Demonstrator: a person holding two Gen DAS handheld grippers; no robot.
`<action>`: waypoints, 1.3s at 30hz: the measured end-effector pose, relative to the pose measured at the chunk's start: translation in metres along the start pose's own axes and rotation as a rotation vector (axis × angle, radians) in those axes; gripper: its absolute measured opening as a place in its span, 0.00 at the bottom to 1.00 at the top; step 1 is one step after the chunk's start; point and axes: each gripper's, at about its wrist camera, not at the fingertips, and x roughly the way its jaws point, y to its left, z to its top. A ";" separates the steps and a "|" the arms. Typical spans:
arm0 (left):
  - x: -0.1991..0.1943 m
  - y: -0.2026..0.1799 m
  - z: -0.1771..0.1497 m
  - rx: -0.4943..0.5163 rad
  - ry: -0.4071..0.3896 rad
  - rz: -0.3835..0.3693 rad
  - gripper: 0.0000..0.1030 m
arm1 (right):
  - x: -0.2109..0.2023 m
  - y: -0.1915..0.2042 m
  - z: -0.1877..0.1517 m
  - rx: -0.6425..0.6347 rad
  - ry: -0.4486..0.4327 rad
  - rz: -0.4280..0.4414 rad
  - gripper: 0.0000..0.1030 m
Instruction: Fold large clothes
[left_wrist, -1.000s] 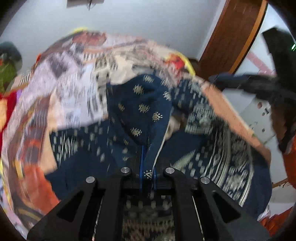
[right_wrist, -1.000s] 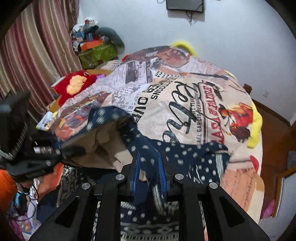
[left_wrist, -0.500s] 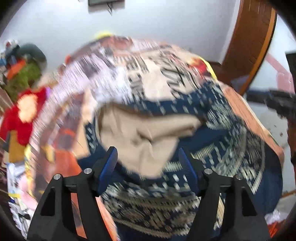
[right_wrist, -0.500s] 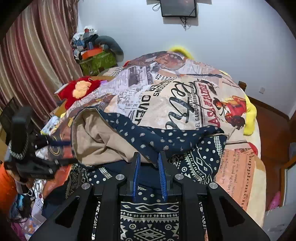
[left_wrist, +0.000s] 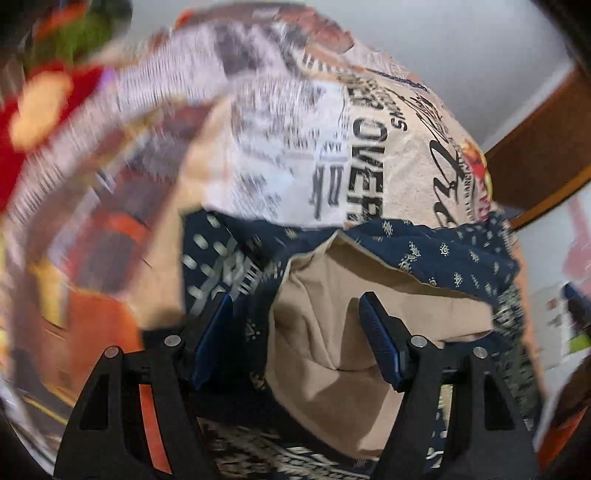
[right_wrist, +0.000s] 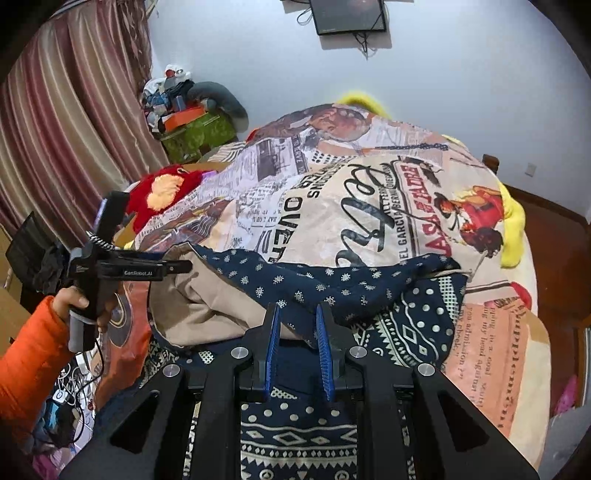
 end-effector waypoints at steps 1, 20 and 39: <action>0.004 0.001 -0.002 -0.019 0.009 -0.030 0.64 | 0.005 0.000 0.000 -0.003 0.006 0.002 0.16; -0.100 -0.179 -0.040 0.452 -0.235 -0.175 0.10 | -0.016 0.012 0.002 -0.029 -0.036 -0.027 0.16; -0.085 -0.178 -0.197 0.618 -0.009 -0.177 0.40 | -0.060 0.033 -0.034 0.072 -0.003 0.060 0.16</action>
